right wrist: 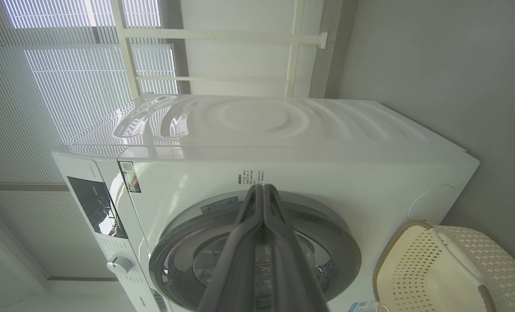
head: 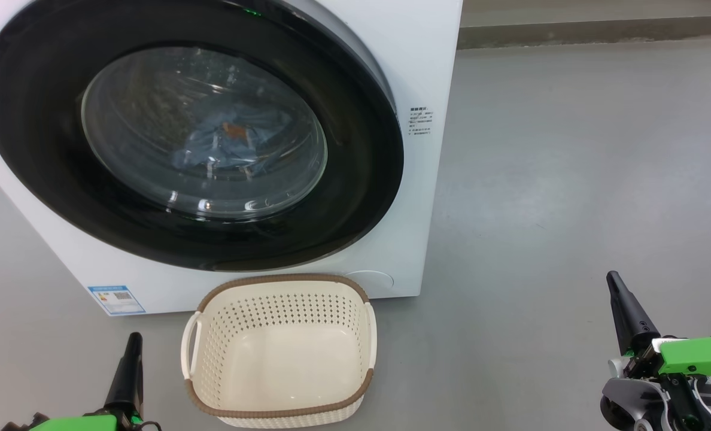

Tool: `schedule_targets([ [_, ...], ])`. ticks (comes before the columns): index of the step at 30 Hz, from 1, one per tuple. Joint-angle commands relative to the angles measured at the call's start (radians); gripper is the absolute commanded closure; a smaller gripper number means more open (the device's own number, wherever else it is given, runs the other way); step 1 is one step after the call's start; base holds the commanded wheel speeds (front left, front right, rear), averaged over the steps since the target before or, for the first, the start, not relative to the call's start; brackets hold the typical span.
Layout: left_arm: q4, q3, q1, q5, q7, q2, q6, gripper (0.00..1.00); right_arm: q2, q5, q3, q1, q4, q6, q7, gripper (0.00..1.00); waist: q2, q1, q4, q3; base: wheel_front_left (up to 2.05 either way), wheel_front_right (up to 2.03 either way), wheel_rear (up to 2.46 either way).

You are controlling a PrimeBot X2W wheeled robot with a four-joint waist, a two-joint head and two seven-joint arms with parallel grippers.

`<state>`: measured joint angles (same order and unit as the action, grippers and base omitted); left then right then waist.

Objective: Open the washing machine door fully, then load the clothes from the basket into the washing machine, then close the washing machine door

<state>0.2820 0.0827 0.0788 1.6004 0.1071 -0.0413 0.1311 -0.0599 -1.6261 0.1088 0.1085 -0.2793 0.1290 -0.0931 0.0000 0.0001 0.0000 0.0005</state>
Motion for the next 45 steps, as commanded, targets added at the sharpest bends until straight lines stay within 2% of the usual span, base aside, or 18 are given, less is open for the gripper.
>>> schedule_targets([
  [1, -0.03, 0.033, 0.037, 0.007, 0.007, -0.009, 0.0, 1.0, -0.004, 0.003, -0.013, 0.005, 0.03, 0.002, -0.006, 1.0, 0.0, 0.0, 0.0, 0.0, 0.0, 0.0, 0.0],
  [45, -0.031, 0.033, 0.036, 0.007, 0.007, -0.009, 0.0, 1.0, 0.0, 0.007, -0.007, 0.005, 0.029, 0.002, -0.01, 1.0, 0.0, 0.0, 0.0, 0.0, 0.0, 0.0, 0.0],
])
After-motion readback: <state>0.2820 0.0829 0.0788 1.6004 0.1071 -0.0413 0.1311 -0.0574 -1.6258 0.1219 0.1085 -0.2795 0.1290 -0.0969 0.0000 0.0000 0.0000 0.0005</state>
